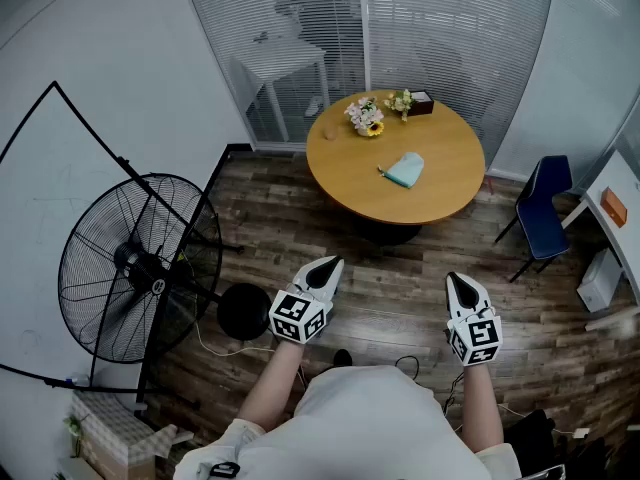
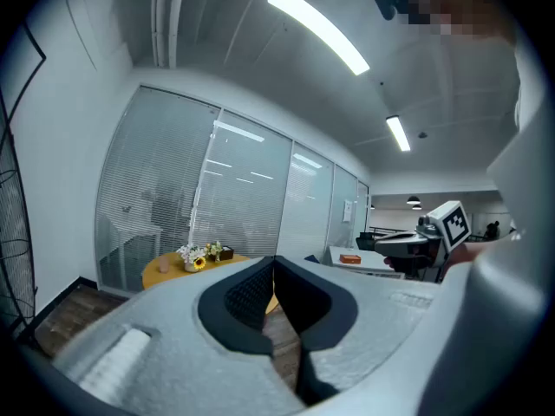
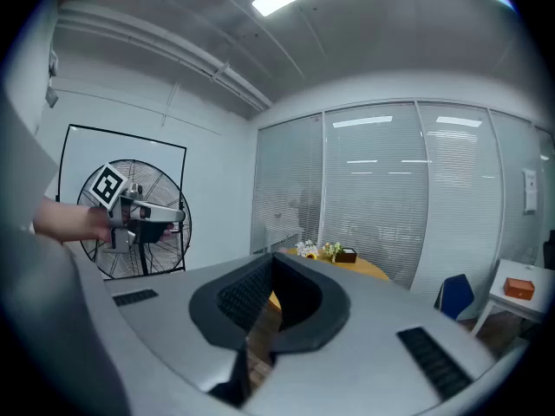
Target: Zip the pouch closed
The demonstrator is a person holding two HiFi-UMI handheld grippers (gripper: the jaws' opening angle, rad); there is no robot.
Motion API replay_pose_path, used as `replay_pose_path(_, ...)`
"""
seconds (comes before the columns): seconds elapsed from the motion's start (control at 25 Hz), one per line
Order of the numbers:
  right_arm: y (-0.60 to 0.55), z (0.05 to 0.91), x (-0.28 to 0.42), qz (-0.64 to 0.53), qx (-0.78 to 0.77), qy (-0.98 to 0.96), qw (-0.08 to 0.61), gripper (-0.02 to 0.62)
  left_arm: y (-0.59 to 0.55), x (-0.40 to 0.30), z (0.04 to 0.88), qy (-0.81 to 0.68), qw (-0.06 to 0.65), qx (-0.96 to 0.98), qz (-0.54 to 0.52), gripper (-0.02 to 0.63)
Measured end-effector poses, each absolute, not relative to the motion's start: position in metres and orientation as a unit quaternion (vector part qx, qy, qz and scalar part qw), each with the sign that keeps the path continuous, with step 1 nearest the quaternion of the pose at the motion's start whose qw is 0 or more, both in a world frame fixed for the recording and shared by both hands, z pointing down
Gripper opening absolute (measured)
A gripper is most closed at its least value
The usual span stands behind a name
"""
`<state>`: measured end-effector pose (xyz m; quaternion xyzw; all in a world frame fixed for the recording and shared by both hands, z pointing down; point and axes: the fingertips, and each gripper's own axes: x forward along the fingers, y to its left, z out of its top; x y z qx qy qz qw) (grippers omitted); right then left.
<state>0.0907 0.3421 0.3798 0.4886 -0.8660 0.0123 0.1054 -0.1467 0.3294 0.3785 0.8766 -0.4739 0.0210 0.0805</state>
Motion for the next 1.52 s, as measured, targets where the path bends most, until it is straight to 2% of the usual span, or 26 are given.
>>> replay_pose_path(0.64, 0.326, 0.38, 0.075, 0.023, 0.49, -0.866, 0.096, 0.003, 0.313, -0.153, 0.383, -0.465, 0.085, 0.881, 0.024, 0.019)
replay_pose_path(1.28, 0.315, 0.395, 0.04, 0.055, 0.502, -0.858, 0.091, 0.015, 0.294, -0.19, 0.398, -0.455, 0.097, 0.885, 0.036, 0.021)
replay_pose_path(1.32, 0.313, 0.395, 0.036, 0.056, 0.503, -0.858, 0.091, 0.027, 0.293, -0.193, 0.399, -0.452, 0.099, 0.886, 0.036, 0.023)
replay_pose_path(1.4, 0.311, 0.397, 0.028, 0.057, 0.505, -0.856, 0.092, 0.055, 0.29, -0.2, 0.402, -0.445, 0.103, 0.889, 0.039, 0.077)
replay_pose_path(1.52, 0.309, 0.4, 0.017, 0.06, 0.512, -0.852, 0.093, 0.055, 0.286, -0.21, 0.406, -0.438, 0.108, 0.891, 0.039, 0.078)
